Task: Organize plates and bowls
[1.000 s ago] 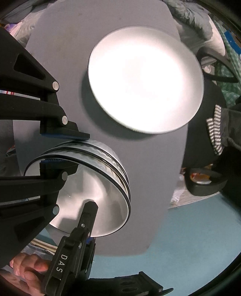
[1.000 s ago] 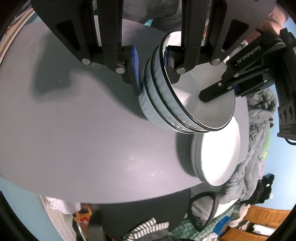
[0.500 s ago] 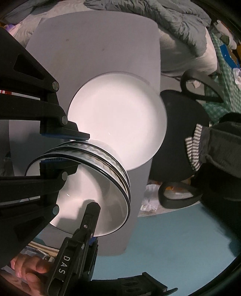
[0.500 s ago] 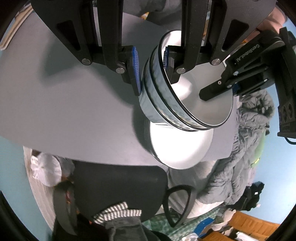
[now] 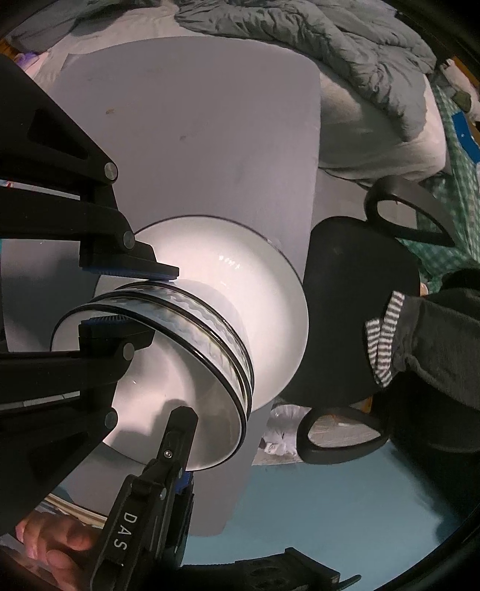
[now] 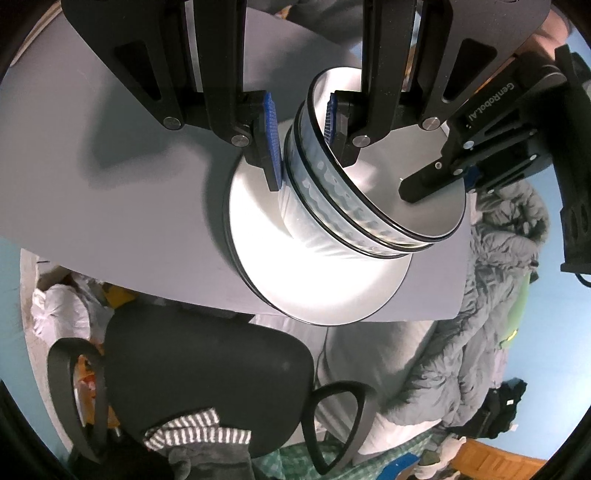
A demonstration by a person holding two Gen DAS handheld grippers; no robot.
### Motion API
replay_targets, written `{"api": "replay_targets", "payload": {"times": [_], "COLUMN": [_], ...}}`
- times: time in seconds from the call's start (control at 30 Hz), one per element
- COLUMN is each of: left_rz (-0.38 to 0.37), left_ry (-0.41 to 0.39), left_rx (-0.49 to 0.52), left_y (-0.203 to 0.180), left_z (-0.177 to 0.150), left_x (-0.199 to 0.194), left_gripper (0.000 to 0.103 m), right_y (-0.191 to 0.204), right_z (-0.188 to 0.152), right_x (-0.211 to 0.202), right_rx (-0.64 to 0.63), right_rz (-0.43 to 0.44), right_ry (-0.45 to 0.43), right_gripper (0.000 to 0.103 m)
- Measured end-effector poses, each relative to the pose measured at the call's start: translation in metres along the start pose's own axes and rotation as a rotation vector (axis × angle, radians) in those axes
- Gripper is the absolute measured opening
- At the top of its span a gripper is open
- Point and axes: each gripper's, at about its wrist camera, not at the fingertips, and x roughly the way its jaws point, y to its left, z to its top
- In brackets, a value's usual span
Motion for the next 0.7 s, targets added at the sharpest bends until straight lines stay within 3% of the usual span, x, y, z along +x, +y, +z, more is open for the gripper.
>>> {"api": "replay_targets", "payload": {"times": [0.23, 0.53, 0.63, 0.7], "left_rz": [-0.007, -0.008, -0.024, -0.011], "left_ry": [-0.003, -0.015, -0.032, -0.059], "left_rx": [-0.029, 0.010, 0.016, 0.007], "left_y": [0.013, 0.012, 0.012, 0.013], "left_z": [0.012, 0.012, 0.009, 0.007], "left_x": [0.001, 0.000, -0.001, -0.006], "left_gripper": [0.016, 0.016, 0.025, 0.045], "right_y": [0.007, 0.015, 0.015, 0.017], "right_z": [0.017, 0.020, 0.022, 0.020], "right_x": [0.004, 0.007, 0.005, 0.002], "right_rx": [-0.008, -0.054, -0.050, -0.060], "right_rz": [-0.011, -0.057, -0.052, -0.088], "right_ry": [0.005, 0.022, 0.013, -0.008], "right_gripper": [0.022, 0.023, 0.028, 0.049]}}
